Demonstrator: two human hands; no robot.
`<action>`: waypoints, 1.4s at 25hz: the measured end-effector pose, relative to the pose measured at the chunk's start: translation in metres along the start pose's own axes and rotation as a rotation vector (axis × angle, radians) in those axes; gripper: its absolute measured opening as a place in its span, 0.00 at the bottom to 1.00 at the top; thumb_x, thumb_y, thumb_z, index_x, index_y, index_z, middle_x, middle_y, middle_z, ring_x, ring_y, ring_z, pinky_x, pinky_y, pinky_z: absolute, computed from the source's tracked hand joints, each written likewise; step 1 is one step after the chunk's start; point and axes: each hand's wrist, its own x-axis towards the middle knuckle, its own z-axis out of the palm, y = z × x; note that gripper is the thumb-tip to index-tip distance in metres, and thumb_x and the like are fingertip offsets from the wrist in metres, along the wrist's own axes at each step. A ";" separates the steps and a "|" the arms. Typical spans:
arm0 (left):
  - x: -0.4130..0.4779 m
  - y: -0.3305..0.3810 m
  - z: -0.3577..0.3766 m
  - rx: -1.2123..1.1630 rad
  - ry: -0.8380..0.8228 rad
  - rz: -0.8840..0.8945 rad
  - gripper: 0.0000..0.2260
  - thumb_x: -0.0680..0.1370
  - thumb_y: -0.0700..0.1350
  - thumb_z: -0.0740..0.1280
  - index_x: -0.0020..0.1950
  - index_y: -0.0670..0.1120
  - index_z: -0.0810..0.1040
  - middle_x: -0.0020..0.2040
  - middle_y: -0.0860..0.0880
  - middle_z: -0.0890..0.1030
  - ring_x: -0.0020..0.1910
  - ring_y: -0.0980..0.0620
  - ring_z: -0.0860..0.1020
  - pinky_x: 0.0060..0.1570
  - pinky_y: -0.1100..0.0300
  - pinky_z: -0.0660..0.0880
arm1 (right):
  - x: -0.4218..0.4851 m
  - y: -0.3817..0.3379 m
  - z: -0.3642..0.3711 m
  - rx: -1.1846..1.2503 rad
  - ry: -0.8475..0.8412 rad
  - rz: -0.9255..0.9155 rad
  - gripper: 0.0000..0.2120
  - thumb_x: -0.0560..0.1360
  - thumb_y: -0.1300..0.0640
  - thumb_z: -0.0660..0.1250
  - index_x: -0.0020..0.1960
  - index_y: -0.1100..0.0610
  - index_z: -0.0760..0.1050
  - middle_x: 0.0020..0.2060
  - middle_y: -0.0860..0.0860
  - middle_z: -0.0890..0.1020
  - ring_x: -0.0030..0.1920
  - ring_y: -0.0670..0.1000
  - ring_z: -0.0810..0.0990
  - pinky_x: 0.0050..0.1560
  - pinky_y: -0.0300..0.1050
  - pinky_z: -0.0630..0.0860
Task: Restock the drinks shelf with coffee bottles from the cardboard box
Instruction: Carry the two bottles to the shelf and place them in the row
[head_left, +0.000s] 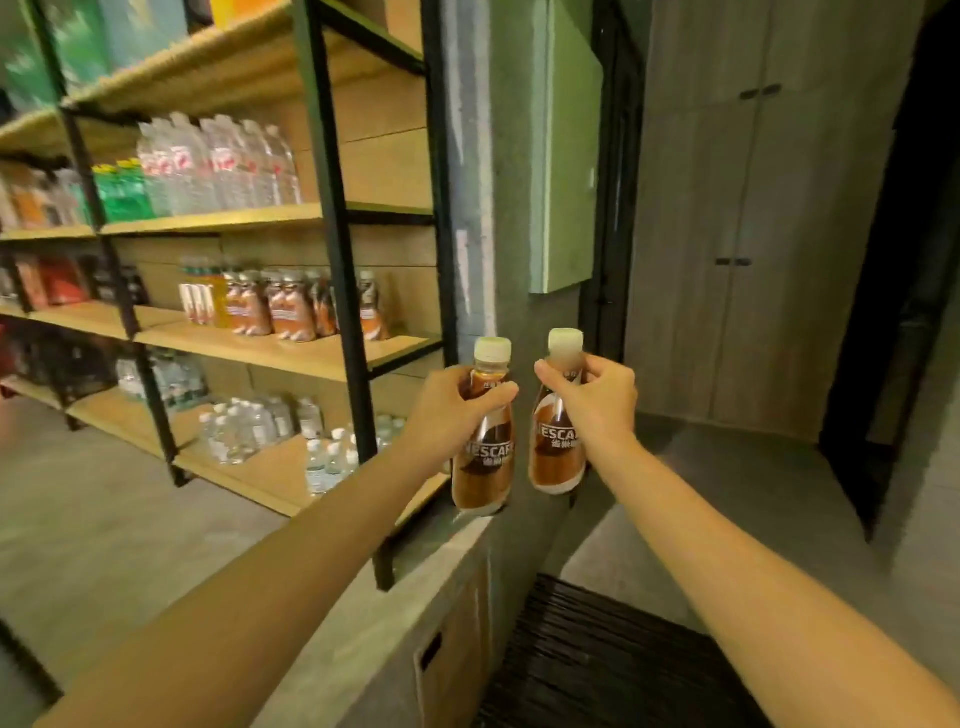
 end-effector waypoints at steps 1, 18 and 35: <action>0.005 -0.015 -0.035 0.018 0.042 -0.012 0.11 0.76 0.46 0.68 0.56 0.44 0.78 0.48 0.50 0.80 0.48 0.54 0.77 0.50 0.60 0.74 | -0.001 -0.004 0.041 0.022 -0.041 -0.006 0.08 0.69 0.54 0.74 0.46 0.55 0.80 0.39 0.48 0.82 0.43 0.46 0.80 0.46 0.43 0.75; 0.086 -0.174 -0.392 0.068 0.528 -0.199 0.10 0.76 0.46 0.66 0.55 0.43 0.76 0.46 0.50 0.80 0.51 0.50 0.77 0.52 0.54 0.72 | 0.010 -0.045 0.486 0.202 -0.480 -0.057 0.12 0.68 0.52 0.75 0.47 0.58 0.81 0.42 0.54 0.84 0.43 0.52 0.81 0.44 0.46 0.75; 0.226 -0.304 -0.599 -0.076 0.027 0.002 0.03 0.77 0.45 0.65 0.49 0.50 0.76 0.42 0.57 0.79 0.38 0.65 0.78 0.33 0.72 0.71 | 0.015 -0.054 0.711 0.051 -0.101 -0.022 0.10 0.69 0.51 0.74 0.46 0.54 0.80 0.38 0.49 0.82 0.43 0.51 0.82 0.45 0.46 0.78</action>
